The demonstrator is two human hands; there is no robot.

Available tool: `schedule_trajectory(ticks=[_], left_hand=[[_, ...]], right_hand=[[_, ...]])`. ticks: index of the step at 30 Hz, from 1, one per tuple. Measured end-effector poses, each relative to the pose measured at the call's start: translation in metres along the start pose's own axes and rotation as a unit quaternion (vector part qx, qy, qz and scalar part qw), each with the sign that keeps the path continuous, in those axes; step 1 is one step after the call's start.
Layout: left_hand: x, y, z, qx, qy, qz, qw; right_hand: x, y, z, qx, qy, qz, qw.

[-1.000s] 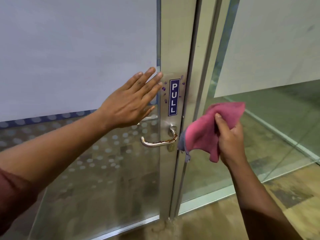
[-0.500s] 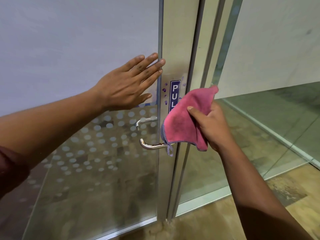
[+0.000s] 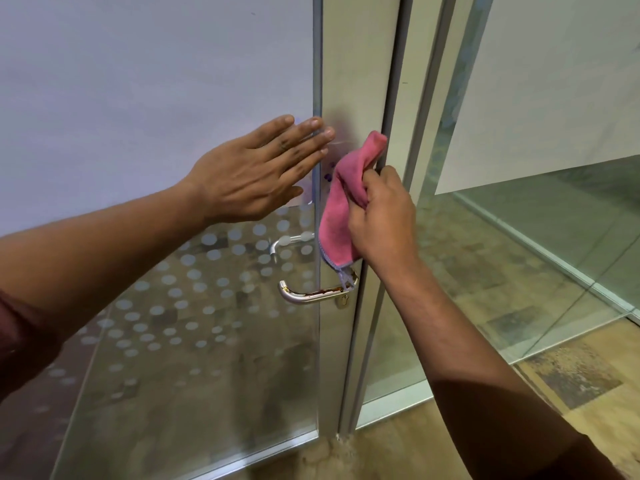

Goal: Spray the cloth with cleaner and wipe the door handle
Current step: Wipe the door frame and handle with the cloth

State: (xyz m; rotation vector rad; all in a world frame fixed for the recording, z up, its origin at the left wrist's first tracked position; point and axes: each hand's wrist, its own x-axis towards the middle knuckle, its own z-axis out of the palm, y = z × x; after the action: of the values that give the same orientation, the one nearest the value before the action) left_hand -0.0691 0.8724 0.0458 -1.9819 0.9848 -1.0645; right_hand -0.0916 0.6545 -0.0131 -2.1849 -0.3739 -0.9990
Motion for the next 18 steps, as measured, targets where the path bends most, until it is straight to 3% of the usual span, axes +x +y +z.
schedule_trajectory(ticks=[11, 18], left_hand=[[0.001, 0.000, 0.000, -0.010, -0.017, 0.003, 1.000], [0.000, -0.001, -0.001, -0.014, -0.018, 0.005, 1.000]], right_hand=[[0.002, -0.004, 0.016, -0.050, 0.011, -0.064, 0.997], [-0.021, 0.005, 0.022, -0.066, -0.046, -0.014, 0.997]])
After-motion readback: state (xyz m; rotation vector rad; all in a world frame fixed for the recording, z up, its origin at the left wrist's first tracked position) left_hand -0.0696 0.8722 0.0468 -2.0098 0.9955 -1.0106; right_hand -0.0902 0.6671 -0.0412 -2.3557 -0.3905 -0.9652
